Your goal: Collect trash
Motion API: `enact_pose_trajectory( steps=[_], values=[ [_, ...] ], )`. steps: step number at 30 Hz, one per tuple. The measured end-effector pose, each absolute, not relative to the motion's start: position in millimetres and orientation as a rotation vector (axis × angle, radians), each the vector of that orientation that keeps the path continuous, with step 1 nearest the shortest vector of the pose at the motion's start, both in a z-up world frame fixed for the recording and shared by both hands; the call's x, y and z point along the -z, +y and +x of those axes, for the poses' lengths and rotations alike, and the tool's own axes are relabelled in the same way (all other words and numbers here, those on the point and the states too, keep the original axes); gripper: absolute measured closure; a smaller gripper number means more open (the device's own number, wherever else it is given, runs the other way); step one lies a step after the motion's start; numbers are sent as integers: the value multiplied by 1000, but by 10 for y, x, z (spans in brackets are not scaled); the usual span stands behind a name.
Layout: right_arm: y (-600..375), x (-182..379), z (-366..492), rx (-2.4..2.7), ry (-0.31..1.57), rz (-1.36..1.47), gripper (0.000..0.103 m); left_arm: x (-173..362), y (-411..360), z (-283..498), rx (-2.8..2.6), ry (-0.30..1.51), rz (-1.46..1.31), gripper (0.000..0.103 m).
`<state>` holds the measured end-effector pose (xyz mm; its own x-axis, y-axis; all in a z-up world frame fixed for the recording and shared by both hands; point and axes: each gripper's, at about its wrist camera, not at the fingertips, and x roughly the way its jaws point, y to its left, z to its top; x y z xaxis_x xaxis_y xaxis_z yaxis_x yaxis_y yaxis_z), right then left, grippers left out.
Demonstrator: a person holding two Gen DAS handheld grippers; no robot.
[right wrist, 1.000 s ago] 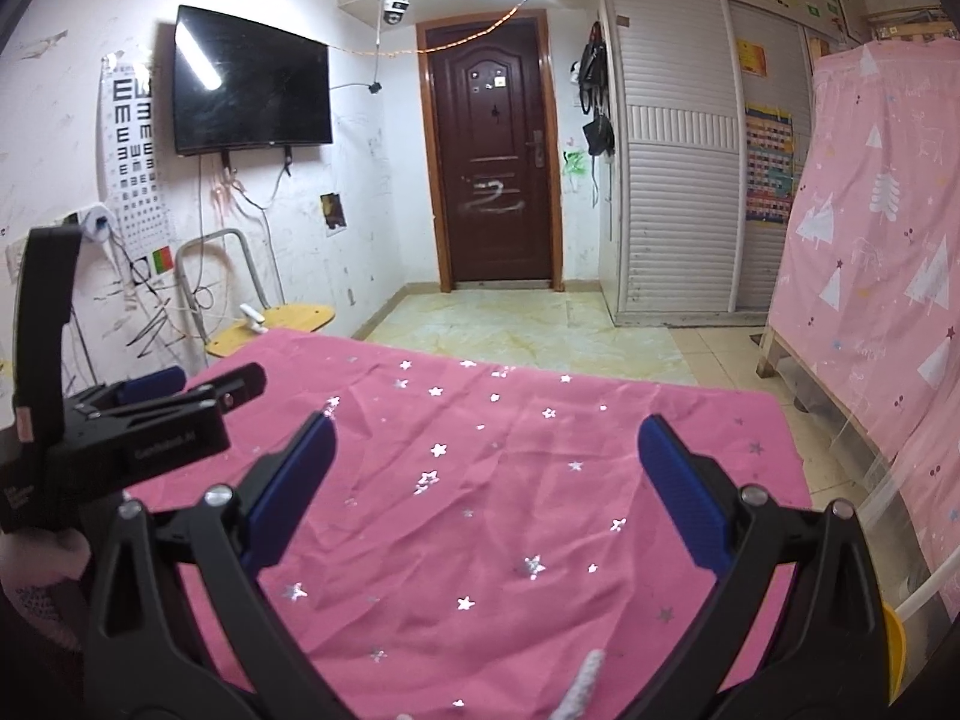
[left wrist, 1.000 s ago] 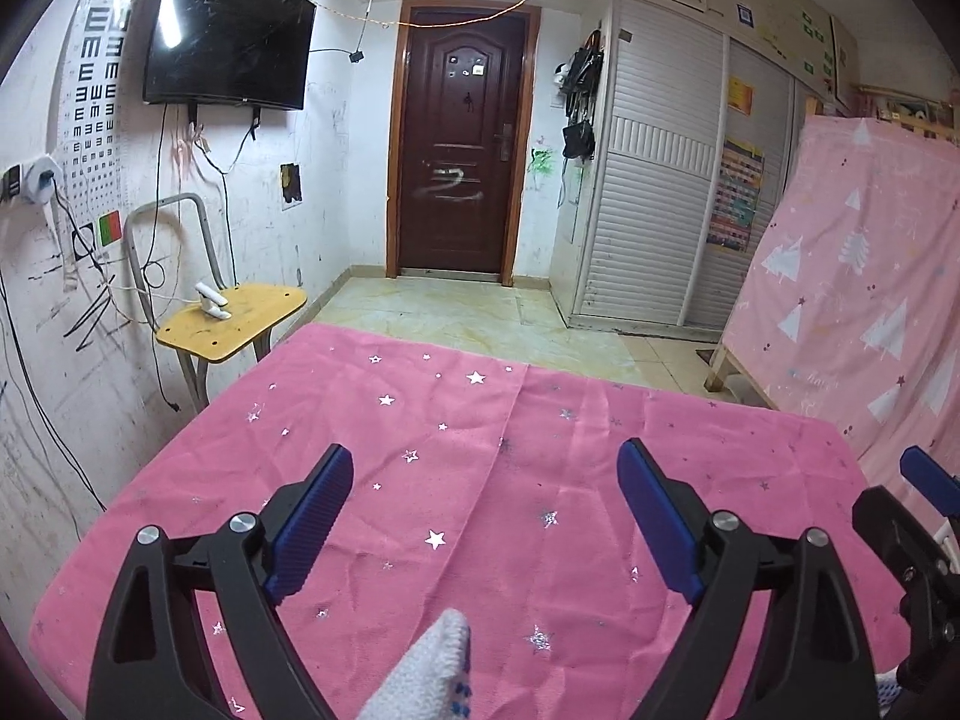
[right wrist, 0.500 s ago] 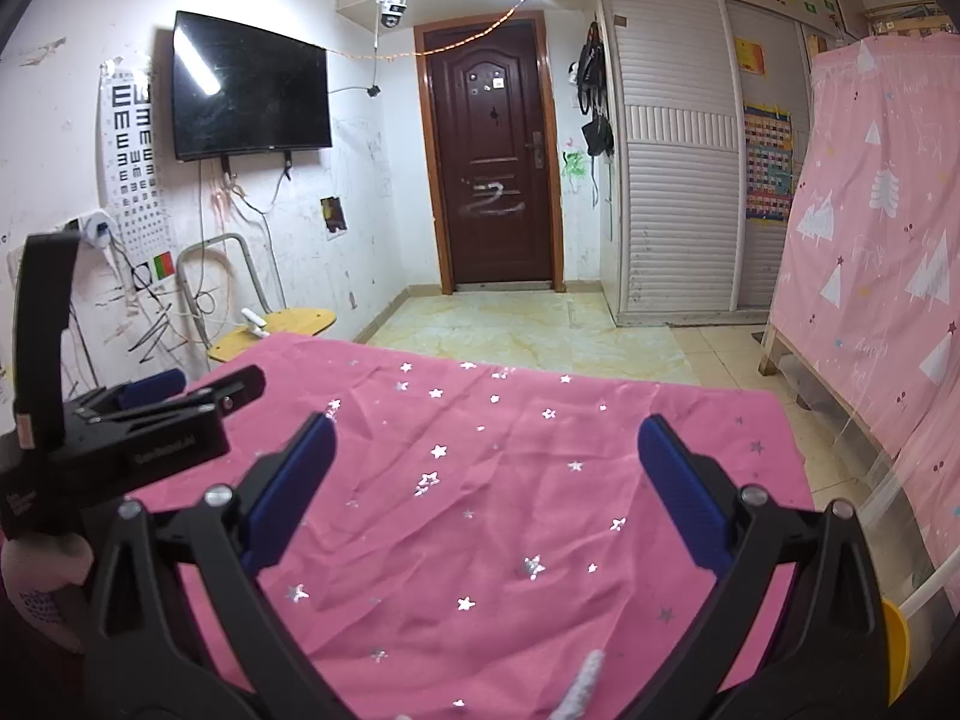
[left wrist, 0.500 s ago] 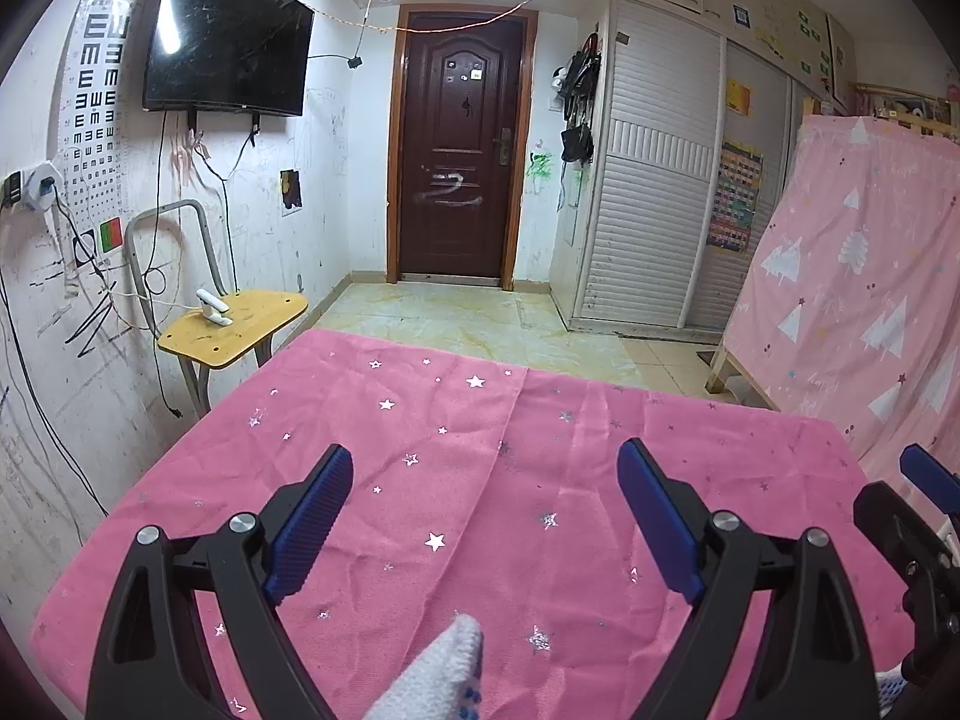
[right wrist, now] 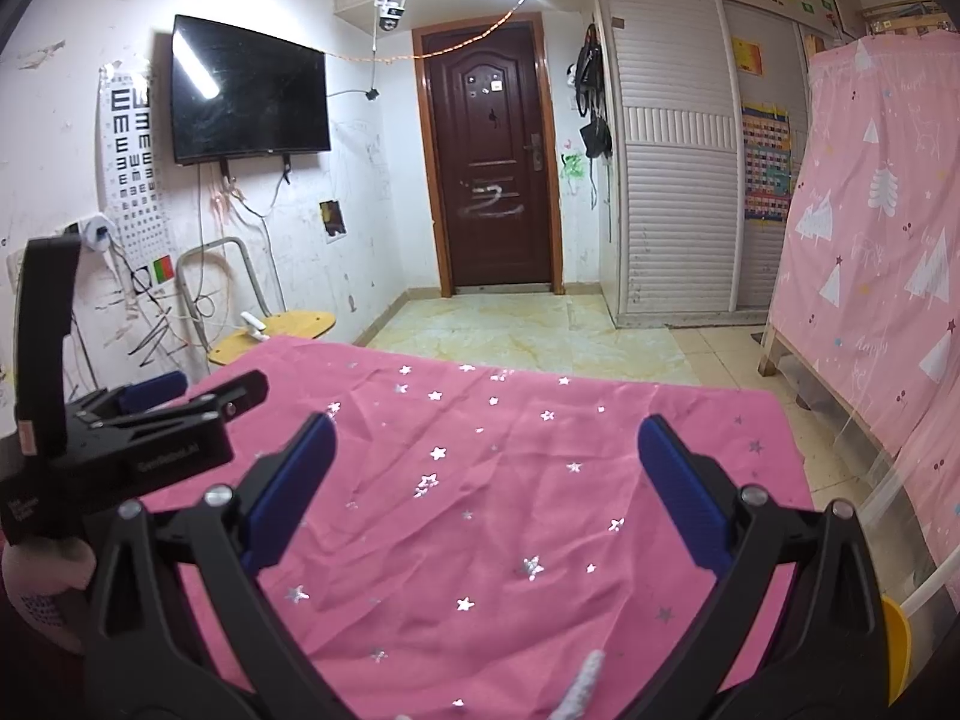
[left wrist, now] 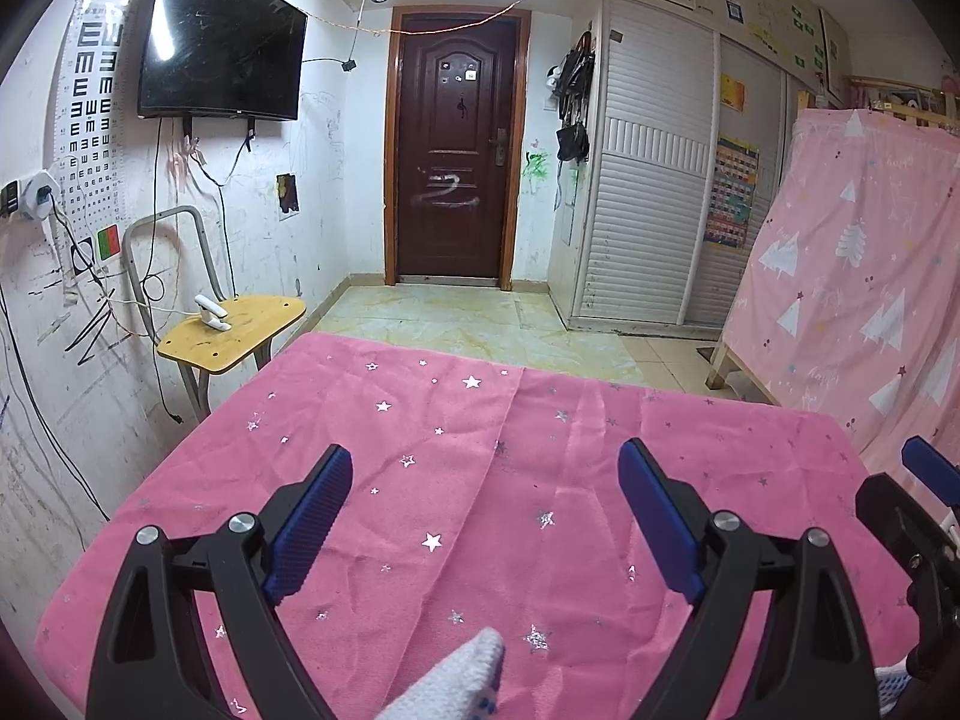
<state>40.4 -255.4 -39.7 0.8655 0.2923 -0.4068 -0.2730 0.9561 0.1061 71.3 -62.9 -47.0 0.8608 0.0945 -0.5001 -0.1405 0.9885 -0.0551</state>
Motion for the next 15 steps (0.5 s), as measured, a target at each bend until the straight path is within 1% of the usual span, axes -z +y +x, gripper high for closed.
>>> enact_pose_trajectory(
  steps=[15],
  values=[
    [-2557, 392, 407, -295, 432, 44, 6, 463, -670, 695, -120, 503, -70, 21]
  ],
)
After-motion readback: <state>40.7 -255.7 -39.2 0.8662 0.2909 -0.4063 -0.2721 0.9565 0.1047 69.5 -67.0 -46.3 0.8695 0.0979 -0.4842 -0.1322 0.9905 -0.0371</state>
